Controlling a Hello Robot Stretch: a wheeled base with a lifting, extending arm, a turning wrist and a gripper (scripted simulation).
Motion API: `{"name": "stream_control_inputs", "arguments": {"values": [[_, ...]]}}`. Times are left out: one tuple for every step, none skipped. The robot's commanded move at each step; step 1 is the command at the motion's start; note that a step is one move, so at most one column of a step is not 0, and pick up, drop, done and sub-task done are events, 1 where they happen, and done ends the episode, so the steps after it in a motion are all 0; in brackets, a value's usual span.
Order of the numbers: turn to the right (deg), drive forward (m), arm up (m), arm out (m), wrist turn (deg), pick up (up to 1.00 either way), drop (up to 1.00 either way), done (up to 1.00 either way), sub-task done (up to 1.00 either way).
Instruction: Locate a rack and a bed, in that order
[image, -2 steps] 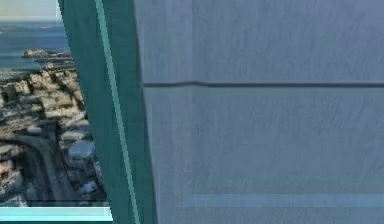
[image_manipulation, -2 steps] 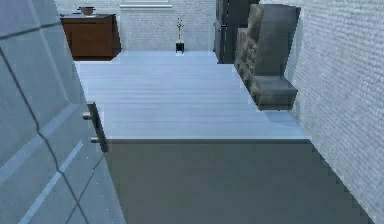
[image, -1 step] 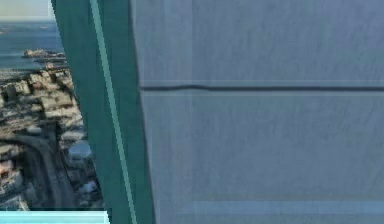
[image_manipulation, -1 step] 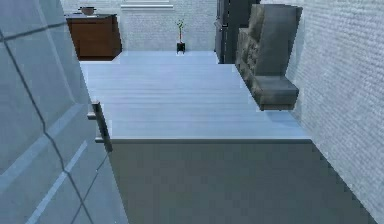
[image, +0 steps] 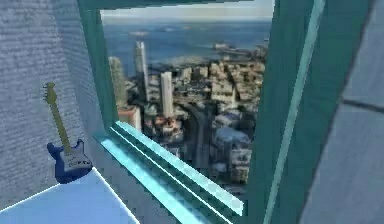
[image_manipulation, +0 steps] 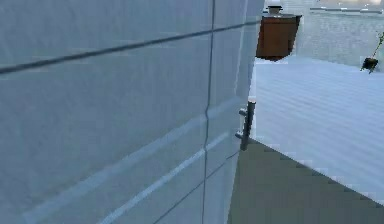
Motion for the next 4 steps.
{"name": "stream_control_inputs", "arguments": {"values": [[-45.0, 0.0, 0.0, 0.0, 0.0, 0.0, 0.0, 0.0, 0.0], [-15.0, 0.0, 0.0, 0.0, 0.0, 0.0, 0.0, 0.0, 0.0], [0.0, 0.6, 0.0, 0.0, 0.0, 0.0, 0.0, 0.0, 0.0], [-45.0, 0.0, 0.0, 0.0, 0.0, 0.0, 0.0, 0.0, 0.0]]}}
